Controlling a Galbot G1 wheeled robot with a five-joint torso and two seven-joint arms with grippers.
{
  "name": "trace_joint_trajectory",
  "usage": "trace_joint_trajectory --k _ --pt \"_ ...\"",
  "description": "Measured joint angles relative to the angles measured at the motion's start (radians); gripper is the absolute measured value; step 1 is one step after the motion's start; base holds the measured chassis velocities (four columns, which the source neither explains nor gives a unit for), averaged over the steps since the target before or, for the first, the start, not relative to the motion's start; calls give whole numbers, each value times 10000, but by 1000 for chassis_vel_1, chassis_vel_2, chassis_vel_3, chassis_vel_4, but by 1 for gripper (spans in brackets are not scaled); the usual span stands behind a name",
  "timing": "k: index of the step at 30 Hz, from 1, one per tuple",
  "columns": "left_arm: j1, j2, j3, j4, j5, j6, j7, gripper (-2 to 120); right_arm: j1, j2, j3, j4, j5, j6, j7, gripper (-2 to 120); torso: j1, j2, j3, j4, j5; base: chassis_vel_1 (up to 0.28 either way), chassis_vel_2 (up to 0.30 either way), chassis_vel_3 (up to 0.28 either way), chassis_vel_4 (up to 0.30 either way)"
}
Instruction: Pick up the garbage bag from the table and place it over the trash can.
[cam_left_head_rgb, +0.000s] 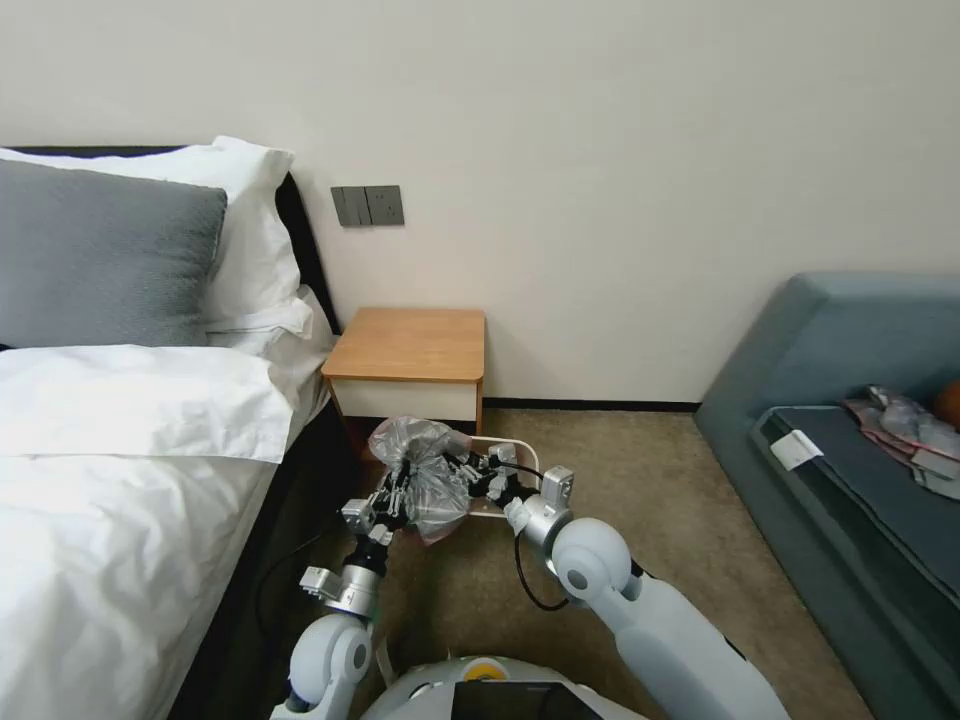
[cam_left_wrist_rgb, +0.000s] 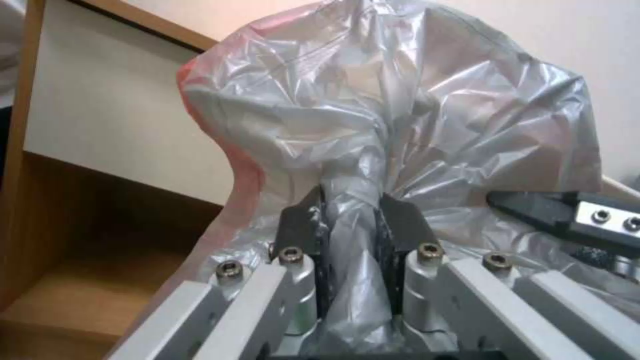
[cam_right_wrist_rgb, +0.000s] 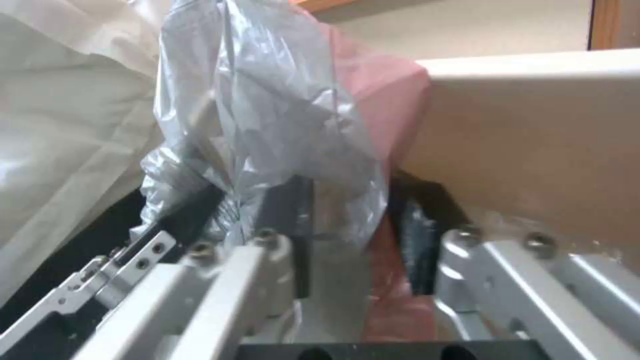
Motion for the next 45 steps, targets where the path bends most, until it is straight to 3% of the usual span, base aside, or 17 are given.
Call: trace_joint_trajectory --k 7,30,45 --pt "-40 -27 5 28 0 21 -31 11 -56 4 -4 -43 -198 85 -60 0 0 0 0 0 0 0 0 0 0" --pt "-62 20 -42 141 15 4 -79 11 -227 -687 931 752 -178 482 23 0 0 0 0 -1 1 0 0 0 0" --pt "-50 89 -172 99 4 -271 12 11 43 -1965 1474 450 91 563 172 0 0 0 0 -1 0 0 0 0 0"
